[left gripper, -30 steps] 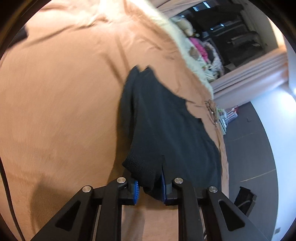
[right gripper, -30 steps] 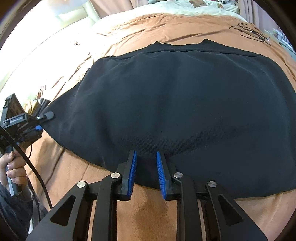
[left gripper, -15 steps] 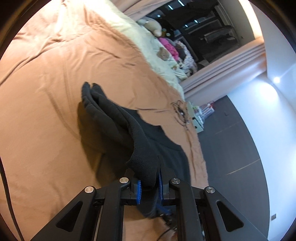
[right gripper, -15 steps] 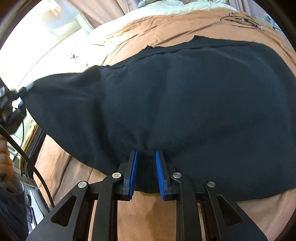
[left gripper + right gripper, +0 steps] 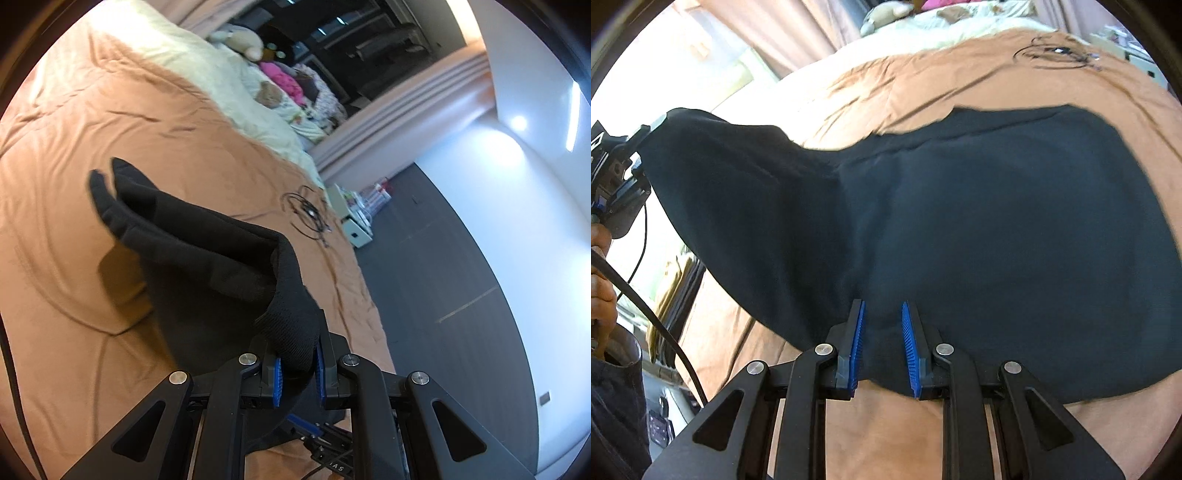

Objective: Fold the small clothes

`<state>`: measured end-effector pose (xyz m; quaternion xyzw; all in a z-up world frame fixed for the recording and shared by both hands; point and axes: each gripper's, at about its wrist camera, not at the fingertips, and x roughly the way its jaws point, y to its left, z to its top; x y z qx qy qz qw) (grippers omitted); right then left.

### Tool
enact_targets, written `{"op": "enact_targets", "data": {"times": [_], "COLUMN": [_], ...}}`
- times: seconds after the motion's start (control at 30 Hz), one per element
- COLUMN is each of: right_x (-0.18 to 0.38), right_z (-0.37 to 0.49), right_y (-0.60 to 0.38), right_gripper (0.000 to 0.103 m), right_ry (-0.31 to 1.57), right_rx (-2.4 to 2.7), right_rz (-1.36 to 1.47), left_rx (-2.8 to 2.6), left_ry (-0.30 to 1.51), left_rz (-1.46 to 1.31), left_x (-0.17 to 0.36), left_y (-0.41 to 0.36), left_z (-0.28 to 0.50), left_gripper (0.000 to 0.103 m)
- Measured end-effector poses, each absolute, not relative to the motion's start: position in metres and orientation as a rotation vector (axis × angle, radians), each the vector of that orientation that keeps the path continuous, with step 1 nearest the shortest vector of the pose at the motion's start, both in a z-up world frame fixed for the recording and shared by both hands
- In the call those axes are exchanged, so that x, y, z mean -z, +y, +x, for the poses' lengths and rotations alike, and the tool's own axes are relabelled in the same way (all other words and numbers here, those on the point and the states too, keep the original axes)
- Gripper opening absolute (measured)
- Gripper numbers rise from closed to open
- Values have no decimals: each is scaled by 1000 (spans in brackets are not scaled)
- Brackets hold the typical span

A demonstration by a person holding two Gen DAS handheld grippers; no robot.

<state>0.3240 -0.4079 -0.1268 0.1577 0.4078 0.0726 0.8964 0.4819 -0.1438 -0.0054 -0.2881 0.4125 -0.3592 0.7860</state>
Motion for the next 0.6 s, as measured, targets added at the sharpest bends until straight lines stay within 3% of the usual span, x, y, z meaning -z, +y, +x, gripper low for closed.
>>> {"op": "enact_targets", "data": {"times": [0.33,0.6], "right_x": [107,106], "right_z": [284,241], "right_y": [-466,-517], "right_gripper": [18,18], "right_ry": [778,752], "right_rx": [-92,-10], "right_rz": [384,446], "left_rx": [920,1050], "left_ry": [936,1048], "left_rz": [-526,-452], "left_x": [-4,24], "left_y": [-245,-348], "left_z": [479,465], "left_gripper": [14,14]}}
